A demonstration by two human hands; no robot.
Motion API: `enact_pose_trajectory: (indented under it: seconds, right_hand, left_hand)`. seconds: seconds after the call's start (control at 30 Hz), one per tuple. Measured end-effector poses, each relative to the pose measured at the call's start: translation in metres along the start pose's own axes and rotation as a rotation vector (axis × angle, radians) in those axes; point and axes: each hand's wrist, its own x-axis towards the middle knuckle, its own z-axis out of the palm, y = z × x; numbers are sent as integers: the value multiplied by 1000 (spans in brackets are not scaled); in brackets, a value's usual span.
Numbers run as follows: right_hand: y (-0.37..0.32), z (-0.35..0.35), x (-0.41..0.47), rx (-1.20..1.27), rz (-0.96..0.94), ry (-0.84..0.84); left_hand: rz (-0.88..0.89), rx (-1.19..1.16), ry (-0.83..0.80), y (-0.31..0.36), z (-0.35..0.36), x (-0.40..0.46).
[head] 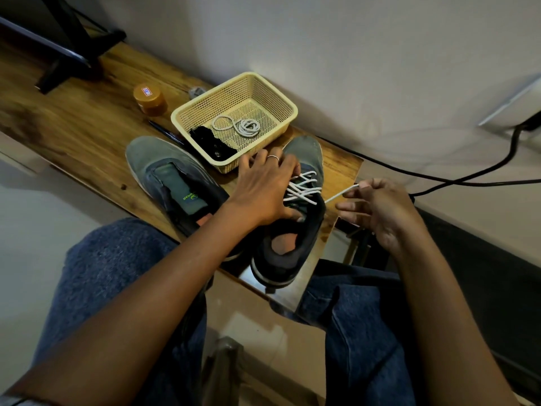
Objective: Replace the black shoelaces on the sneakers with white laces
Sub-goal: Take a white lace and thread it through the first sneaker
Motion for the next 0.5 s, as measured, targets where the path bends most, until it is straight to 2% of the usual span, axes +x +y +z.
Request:
enact_pose_trajectory:
  seconds: [0.1, 0.2, 0.27, 0.4, 0.5]
  right_hand:
    - [-1, -2, 1, 3, -58, 85]
    - [-5, -5, 1, 3, -133, 148]
    - [-5, -4, 0, -40, -158, 132]
    - [-5, 7, 5, -283, -281, 95]
    - [-11, 18, 17, -484, -421, 77]
  left_hand:
    - [-25, -42, -82, -2, -3, -1]
    - [-109, -145, -272, -12, -12, -2]
    - [-152, -217, -377, -22, -15, -2]
    - [-188, -508, -381, -30, -16, -2]
    - [-149, -597, -385, -28, -12, -2]
